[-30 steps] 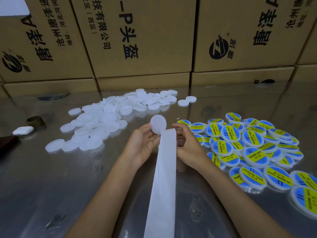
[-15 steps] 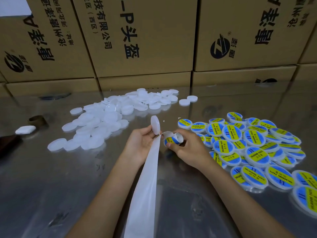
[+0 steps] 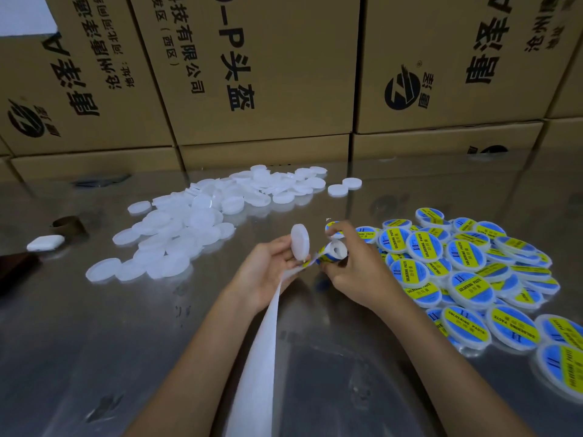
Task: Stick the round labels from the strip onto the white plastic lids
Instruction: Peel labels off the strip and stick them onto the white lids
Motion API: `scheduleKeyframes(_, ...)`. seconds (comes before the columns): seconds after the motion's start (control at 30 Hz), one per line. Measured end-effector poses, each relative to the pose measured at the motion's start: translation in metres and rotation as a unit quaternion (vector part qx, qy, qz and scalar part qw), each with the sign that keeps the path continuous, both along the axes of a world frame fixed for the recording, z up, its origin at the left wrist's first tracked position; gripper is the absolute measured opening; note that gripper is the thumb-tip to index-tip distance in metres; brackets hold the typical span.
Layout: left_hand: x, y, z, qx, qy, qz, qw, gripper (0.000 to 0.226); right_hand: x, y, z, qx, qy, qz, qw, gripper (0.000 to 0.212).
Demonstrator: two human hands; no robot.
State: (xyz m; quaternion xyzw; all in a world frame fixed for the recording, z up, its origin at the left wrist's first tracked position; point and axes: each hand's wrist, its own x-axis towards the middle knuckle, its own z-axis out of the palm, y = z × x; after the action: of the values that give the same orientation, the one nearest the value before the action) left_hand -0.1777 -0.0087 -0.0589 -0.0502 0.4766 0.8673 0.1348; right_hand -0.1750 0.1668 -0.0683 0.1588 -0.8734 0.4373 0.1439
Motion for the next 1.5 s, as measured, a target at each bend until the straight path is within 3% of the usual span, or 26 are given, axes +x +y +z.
scheduleKeyframes(0.17,0.007,0.007,0.003,0.013,0.004,-0.041,0.999,0.029,-0.004,0.009,0.006,-0.09,-0.046,-0.051,0.994,0.029)
scheduleKeyframes(0.6,0.009,0.013,0.003,0.091,-0.081,-0.013,0.992,0.024,-0.006,0.0,-0.002,-0.101,-0.07,0.004,0.992,0.031)
scheduleKeyframes(0.77,0.002,0.007,0.005,0.085,-0.085,0.055,0.991,0.022,-0.002,0.001,-0.003,-0.056,-0.028,0.025,0.998,0.028)
scheduleKeyframes(0.97,0.001,0.004,0.006,0.036,-0.049,0.043,0.997,0.043,0.001,-0.002,0.002,0.021,-0.009,0.064,0.998,0.03)
scheduleKeyframes(1.13,0.003,0.006,0.008,0.014,-0.044,0.043,0.998,0.028,0.002,-0.003,0.002,0.045,-0.006,0.082,0.996,0.032)
scheduleKeyframes(1.5,0.007,0.006,0.016,-0.052,-0.007,0.04,0.998,0.027,0.004,-0.001,0.006,0.059,-0.013,0.114,0.992,0.03)
